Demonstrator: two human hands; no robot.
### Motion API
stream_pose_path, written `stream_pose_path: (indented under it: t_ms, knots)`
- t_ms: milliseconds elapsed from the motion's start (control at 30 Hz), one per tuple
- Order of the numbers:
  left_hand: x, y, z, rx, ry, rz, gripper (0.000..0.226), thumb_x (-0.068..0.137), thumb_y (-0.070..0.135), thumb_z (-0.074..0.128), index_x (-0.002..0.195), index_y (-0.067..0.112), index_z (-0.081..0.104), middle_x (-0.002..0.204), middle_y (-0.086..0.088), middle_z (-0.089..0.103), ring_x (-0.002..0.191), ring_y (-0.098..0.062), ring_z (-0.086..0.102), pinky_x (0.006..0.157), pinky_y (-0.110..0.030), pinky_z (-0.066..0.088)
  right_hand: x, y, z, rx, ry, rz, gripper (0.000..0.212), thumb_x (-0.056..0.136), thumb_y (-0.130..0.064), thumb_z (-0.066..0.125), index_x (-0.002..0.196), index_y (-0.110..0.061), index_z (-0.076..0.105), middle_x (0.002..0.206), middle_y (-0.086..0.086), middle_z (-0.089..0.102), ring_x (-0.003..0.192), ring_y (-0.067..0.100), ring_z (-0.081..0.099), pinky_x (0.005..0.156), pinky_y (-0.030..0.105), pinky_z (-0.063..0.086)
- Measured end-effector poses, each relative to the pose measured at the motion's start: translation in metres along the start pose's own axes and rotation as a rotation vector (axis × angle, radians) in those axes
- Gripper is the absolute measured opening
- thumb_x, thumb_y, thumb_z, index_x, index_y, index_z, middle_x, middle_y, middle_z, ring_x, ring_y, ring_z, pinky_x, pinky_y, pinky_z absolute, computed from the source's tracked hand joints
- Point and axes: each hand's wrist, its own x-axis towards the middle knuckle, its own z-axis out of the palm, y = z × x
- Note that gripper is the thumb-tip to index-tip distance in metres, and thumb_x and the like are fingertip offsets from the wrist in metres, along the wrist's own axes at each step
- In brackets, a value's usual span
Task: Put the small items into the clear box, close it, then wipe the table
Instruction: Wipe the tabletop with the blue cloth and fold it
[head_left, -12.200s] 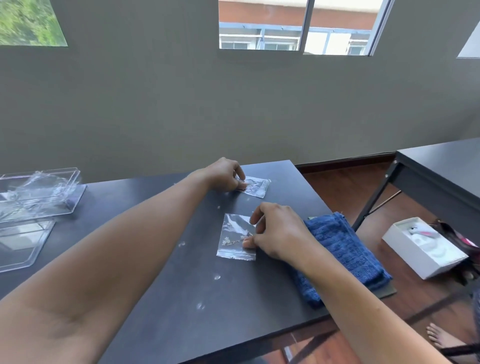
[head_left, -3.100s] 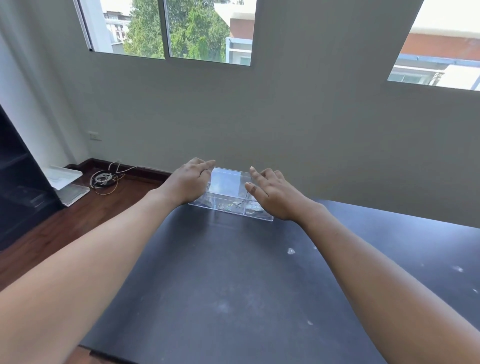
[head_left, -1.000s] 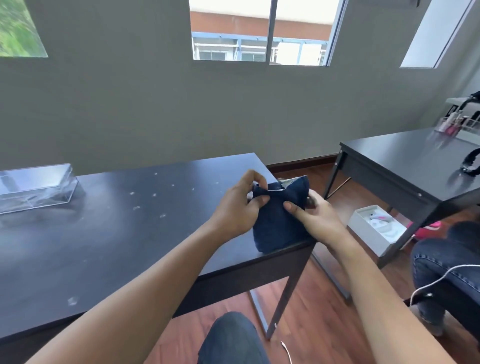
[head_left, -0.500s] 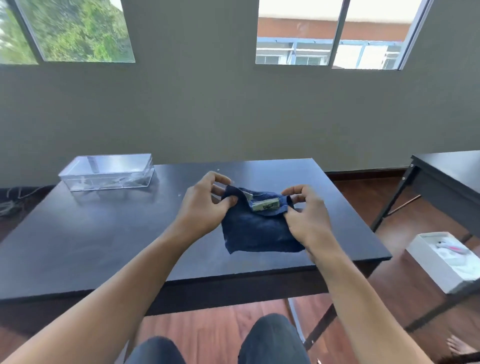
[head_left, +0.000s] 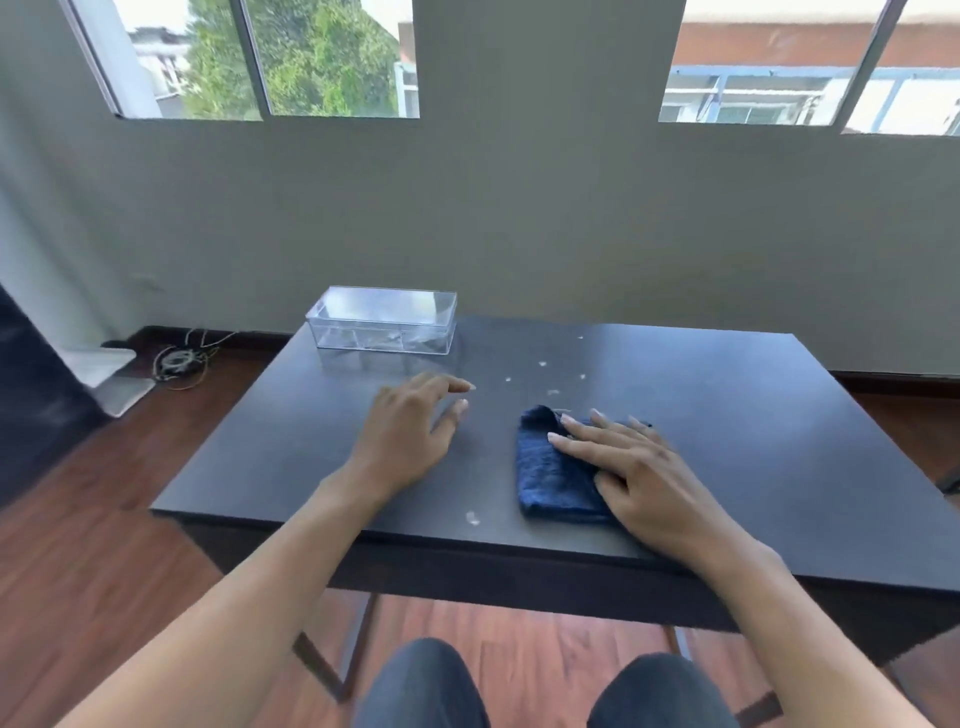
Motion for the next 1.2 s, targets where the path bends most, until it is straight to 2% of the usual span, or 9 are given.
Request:
stream_pose_path:
  t_ms: [67,133,200,333,533,700,867,1067,1200]
  knots:
    - [-0.005,-0.029,-0.013,0.135,-0.013,-0.028,0.031,0.1,0.032,0.054,0.129,0.029,0.064,0.134,0.01,0.065,0.125,-0.017,0.058,0.103,-0.037,0.034,0.0,-0.006,0.003,0.093,-0.072,-0.006,0.061,0.094,-0.021,0.045,0.149,-0.047,0.045,0.16,-0.028,0.032,0.153,0.001,0.024,0.124,0.038,0.025]
    - [-0.01,-0.053,-0.02,0.229,-0.089,-0.075,0.041,0.102,0.035,0.048,0.141,0.029,0.056,0.149,0.007,0.054,0.141,-0.019,0.046,0.112,-0.04,0.027,-0.002,-0.014,0.008,0.025,-0.123,0.007,0.055,0.098,-0.047,0.039,0.153,-0.05,0.036,0.162,-0.034,0.021,0.154,-0.004,0.011,0.127,0.034,0.017]
    - [-0.014,-0.067,-0.022,0.253,-0.177,-0.115,0.051,0.102,0.043,0.039,0.15,0.029,0.046,0.159,0.007,0.042,0.15,-0.016,0.032,0.119,-0.039,0.02,-0.002,-0.019,0.014,-0.037,-0.158,0.022,0.056,0.099,-0.061,0.03,0.154,-0.051,0.03,0.163,-0.035,0.013,0.155,-0.004,0.003,0.127,0.033,0.011]
    - [-0.014,-0.074,-0.015,0.198,-0.226,-0.17,0.053,0.105,0.043,0.036,0.156,0.029,0.036,0.165,0.009,0.03,0.154,-0.011,0.019,0.124,-0.036,0.012,0.022,-0.019,0.019,-0.053,-0.151,0.063,0.047,0.106,-0.053,0.031,0.152,-0.053,0.033,0.163,-0.033,0.015,0.156,0.001,0.007,0.128,0.04,0.011]
    - [-0.016,-0.077,-0.011,0.181,-0.229,-0.176,0.053,0.105,0.043,0.032,0.156,0.029,0.036,0.166,0.01,0.026,0.155,-0.008,0.015,0.126,-0.035,0.009,0.082,-0.047,0.04,-0.104,-0.201,0.207,0.054,0.102,-0.064,0.022,0.155,-0.054,0.022,0.169,-0.023,0.007,0.159,0.019,-0.001,0.125,0.057,-0.004]
    - [-0.015,-0.078,-0.013,0.144,-0.184,-0.174,0.049,0.105,0.041,0.036,0.152,0.027,0.044,0.163,0.007,0.034,0.153,-0.01,0.021,0.125,-0.037,0.013,0.065,-0.086,0.049,-0.131,-0.205,0.076,0.055,0.1,-0.069,0.02,0.154,-0.058,0.019,0.169,-0.023,0.008,0.159,0.02,0.0,0.126,0.053,0.0]
    - [-0.018,-0.087,-0.025,0.044,-0.094,-0.195,0.049,0.101,0.042,0.039,0.141,0.022,0.059,0.152,0.001,0.052,0.145,-0.021,0.04,0.121,-0.045,0.027,0.009,-0.07,0.028,-0.127,-0.213,-0.015,0.052,0.099,-0.073,0.02,0.151,-0.065,0.018,0.165,-0.033,0.007,0.157,0.002,-0.004,0.128,0.039,0.001]
    - [-0.023,-0.103,-0.036,0.189,-0.145,-0.207,0.044,0.102,0.035,0.046,0.144,0.025,0.055,0.154,0.004,0.047,0.143,-0.022,0.04,0.117,-0.041,0.026,0.046,-0.031,0.02,-0.158,-0.212,0.2,0.056,0.096,-0.076,0.02,0.15,-0.064,0.02,0.167,-0.028,0.009,0.158,0.01,-0.001,0.125,0.055,-0.004]
    - [-0.025,-0.097,-0.034,0.189,-0.132,-0.207,0.044,0.103,0.034,0.044,0.144,0.024,0.054,0.155,0.004,0.046,0.145,-0.021,0.037,0.119,-0.039,0.024,0.106,-0.049,0.047,-0.14,-0.206,0.286,0.059,0.098,-0.073,0.02,0.154,-0.056,0.022,0.171,-0.018,0.008,0.159,0.021,-0.003,0.125,0.056,-0.006]
